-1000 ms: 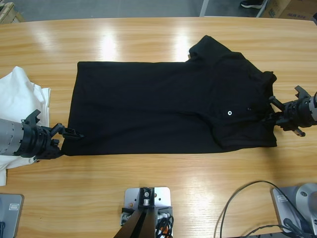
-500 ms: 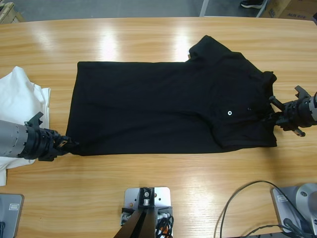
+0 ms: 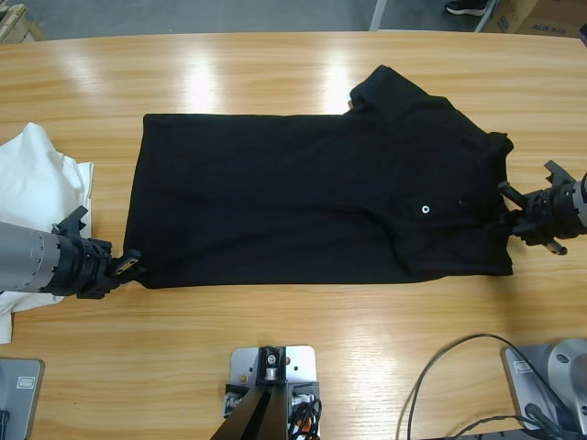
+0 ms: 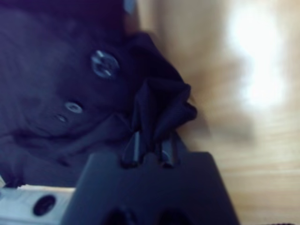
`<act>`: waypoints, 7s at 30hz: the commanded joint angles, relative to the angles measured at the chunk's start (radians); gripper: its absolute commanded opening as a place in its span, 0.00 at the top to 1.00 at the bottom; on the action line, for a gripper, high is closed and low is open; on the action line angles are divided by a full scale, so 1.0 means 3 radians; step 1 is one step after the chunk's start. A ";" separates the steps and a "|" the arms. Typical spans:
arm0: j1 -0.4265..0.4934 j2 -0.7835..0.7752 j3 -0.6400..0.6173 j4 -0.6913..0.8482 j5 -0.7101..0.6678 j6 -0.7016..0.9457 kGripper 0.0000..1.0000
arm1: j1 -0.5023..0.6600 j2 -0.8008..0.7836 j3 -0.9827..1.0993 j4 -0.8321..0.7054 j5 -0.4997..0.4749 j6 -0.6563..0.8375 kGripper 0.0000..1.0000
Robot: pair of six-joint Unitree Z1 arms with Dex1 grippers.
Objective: Fold clothes
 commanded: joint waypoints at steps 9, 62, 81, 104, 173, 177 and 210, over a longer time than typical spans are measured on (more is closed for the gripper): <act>-0.0310 -0.0421 0.0066 0.0887 0.0024 -0.0360 1.00 | -0.0053 -0.0479 -0.0660 0.1716 -0.0214 -0.0042 1.00; -0.0391 -0.0421 -0.0742 0.0861 0.0228 0.0109 0.14 | 0.0116 0.0910 -0.1798 0.1645 -0.0053 -0.1227 0.32; -0.0391 -0.0354 -0.0716 0.0861 0.0223 0.0123 0.14 | 0.0116 0.1034 -0.1377 0.1212 -0.0071 -0.1418 1.00; -0.0391 -0.0255 -0.0643 0.0856 0.0219 0.0177 0.12 | 0.0044 0.0710 -0.1618 0.1987 -0.1055 -0.1131 0.00; 0.1134 0.1173 -0.2218 0.0983 0.0147 0.1063 0.13 | 0.0707 0.3993 -0.7057 0.4143 -0.0275 -0.3192 0.76; 0.1133 0.1158 -0.2218 0.0983 0.0146 0.1058 0.13 | 0.0777 0.4015 -0.7093 0.4209 -0.0461 -0.3208 1.00; 0.1172 0.1721 -0.2653 0.0981 0.0361 0.1058 0.45 | 0.0806 0.3736 -0.7166 0.4385 -0.0357 -0.3202 1.00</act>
